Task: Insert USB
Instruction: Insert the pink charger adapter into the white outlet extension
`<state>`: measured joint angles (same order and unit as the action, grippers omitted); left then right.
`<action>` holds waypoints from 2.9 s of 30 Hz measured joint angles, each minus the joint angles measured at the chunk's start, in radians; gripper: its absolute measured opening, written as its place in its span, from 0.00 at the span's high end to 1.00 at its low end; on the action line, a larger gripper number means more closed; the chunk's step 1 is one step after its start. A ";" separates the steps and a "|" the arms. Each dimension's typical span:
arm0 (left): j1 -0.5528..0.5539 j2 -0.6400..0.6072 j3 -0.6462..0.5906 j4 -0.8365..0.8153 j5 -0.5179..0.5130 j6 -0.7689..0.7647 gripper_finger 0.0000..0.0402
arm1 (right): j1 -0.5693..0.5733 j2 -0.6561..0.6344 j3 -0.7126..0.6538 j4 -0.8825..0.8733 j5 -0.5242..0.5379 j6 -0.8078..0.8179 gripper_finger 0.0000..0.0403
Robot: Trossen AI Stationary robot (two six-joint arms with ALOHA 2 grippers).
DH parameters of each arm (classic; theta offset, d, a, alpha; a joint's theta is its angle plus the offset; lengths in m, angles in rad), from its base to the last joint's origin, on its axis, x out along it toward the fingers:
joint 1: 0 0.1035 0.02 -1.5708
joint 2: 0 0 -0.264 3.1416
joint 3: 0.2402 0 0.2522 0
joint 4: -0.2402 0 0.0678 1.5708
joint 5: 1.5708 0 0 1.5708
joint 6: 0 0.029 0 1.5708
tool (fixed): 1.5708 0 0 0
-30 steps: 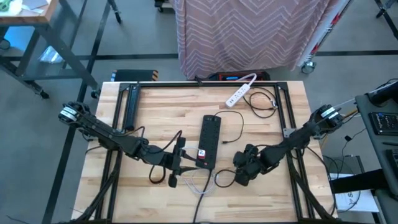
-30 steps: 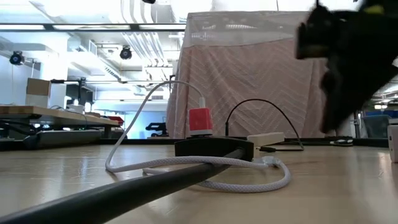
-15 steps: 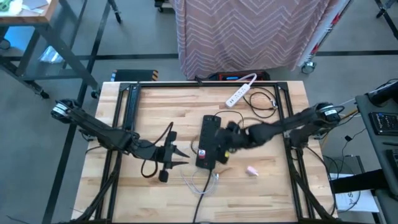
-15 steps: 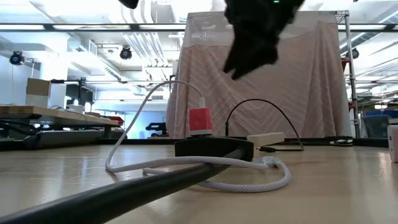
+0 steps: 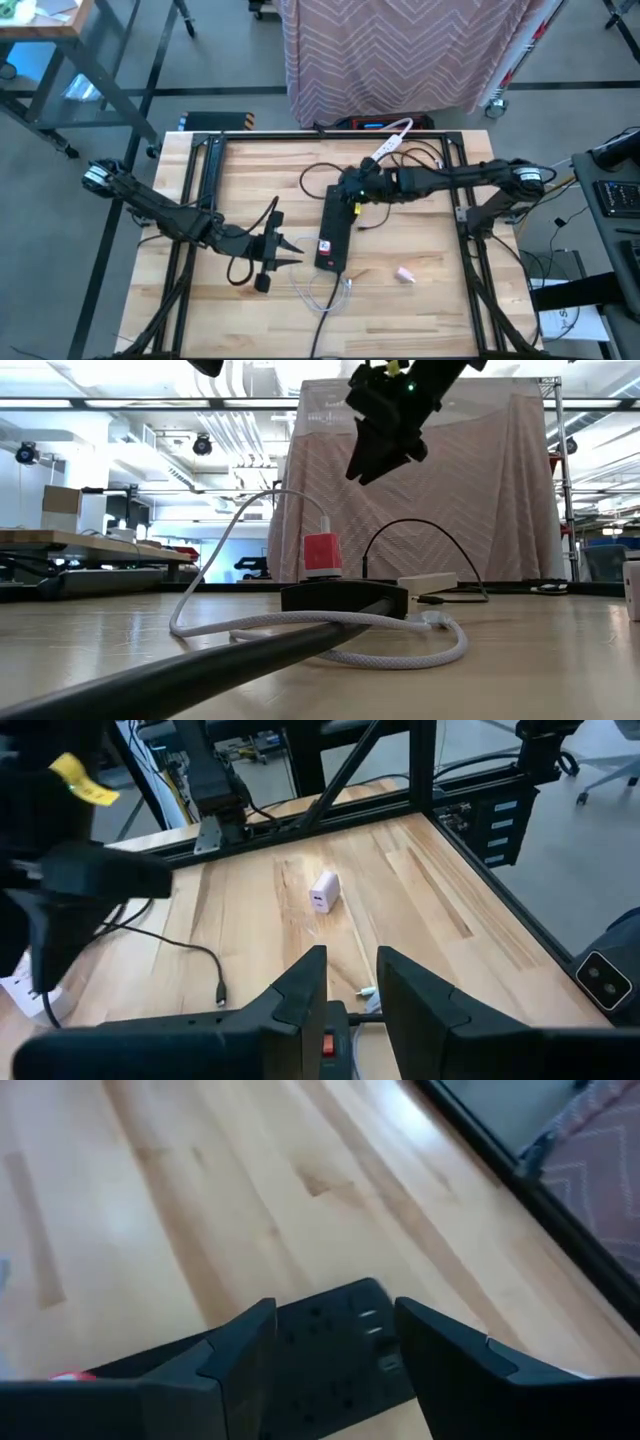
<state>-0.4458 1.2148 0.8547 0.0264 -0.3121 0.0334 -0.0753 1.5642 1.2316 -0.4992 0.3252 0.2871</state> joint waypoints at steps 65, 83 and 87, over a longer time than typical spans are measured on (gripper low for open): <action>0.002 0.001 0.000 0.003 -0.003 -0.039 0.81 | 0.461 0.043 0.075 -0.548 -0.273 0.614 0.21; 0.002 0.001 0.000 0.003 -0.003 -0.040 0.81 | 0.530 0.151 0.073 -0.559 -0.302 0.656 0.13; 0.002 0.001 0.000 0.004 -0.003 -0.040 0.81 | 0.526 0.162 0.090 -0.591 -0.300 0.637 0.13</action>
<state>-0.4435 1.2160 0.8547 0.0301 -0.3151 -0.0063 0.4505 1.7266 1.3213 -1.0904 0.0253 0.9244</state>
